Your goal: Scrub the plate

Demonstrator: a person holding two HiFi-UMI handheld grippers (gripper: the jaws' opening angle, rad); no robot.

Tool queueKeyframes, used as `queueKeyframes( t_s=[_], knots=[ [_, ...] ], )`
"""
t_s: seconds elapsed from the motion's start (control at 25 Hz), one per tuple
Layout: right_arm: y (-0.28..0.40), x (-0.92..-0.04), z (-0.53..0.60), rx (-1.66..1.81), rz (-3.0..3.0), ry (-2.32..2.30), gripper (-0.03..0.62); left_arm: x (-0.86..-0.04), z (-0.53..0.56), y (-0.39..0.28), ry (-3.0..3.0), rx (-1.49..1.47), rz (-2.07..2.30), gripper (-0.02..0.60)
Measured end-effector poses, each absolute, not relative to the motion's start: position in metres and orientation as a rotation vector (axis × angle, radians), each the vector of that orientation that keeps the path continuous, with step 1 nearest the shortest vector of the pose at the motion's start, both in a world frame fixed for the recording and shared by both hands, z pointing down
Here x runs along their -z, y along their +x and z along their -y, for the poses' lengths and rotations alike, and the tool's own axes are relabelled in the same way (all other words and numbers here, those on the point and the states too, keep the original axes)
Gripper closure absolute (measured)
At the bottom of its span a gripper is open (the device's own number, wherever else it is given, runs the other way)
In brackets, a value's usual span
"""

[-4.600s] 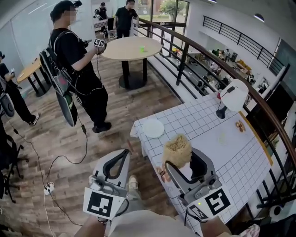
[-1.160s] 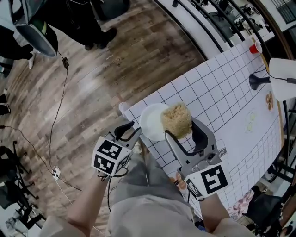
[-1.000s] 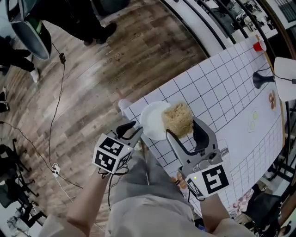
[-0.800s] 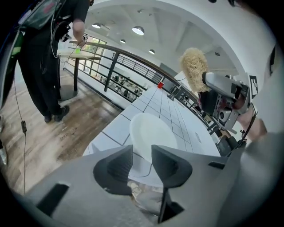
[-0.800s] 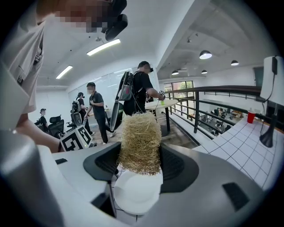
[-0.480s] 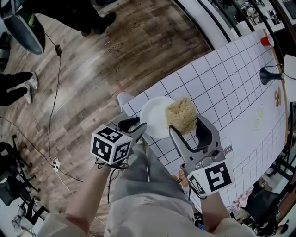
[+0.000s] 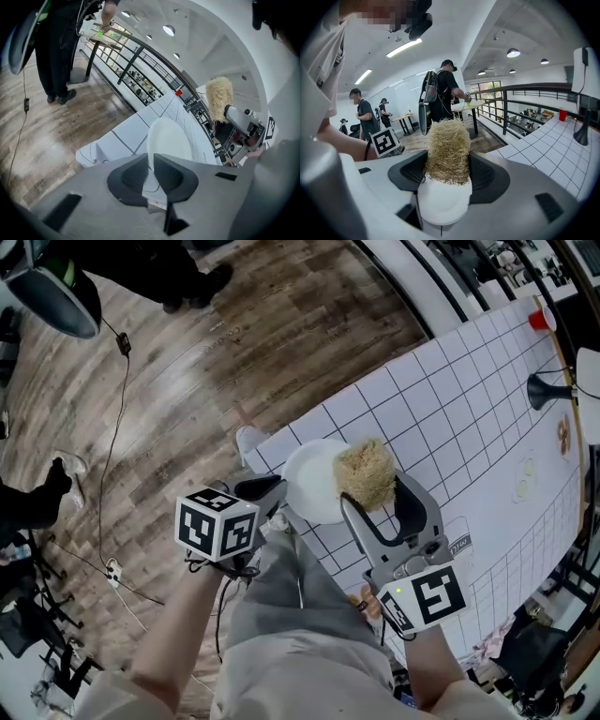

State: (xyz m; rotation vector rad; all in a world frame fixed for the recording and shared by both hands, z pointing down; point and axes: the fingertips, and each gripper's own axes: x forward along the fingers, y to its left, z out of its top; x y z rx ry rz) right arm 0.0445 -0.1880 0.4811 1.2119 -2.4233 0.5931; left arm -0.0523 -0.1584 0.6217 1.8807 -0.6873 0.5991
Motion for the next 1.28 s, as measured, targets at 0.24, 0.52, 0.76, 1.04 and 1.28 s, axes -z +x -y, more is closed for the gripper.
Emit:
queueKeyframes(
  t_s=[0.24, 0.52, 0.76, 1.04, 1.28],
  knots=[
    [0.049, -0.486, 0.187, -0.601, 2.413, 1.216, 0.33, -0.622, 0.159, -0.054, 1.847, -0.578, 0.704, 0.543],
    [0.037, -0.509, 0.181, -0.427, 2.301, 1.064, 0.33, -0.622, 0.154, -0.063, 1.814, -0.54, 0.734, 0.545],
    [-0.002, -0.563, 0.176, -0.36, 2.166, 0.836, 0.33, -0.622, 0.152, -0.064, 1.787, -0.504, 0.741, 0.545],
    [-0.009, -0.594, 0.172, -0.433, 2.109, 0.745, 0.33, -0.622, 0.15, -0.062, 1.783, -0.489, 0.745, 0.548],
    [-0.003, -0.604, 0.173, -0.443, 2.079, 0.735, 0.33, -0.62, 0.151, -0.062, 1.779, -0.461, 0.737, 0.549]
  ],
)
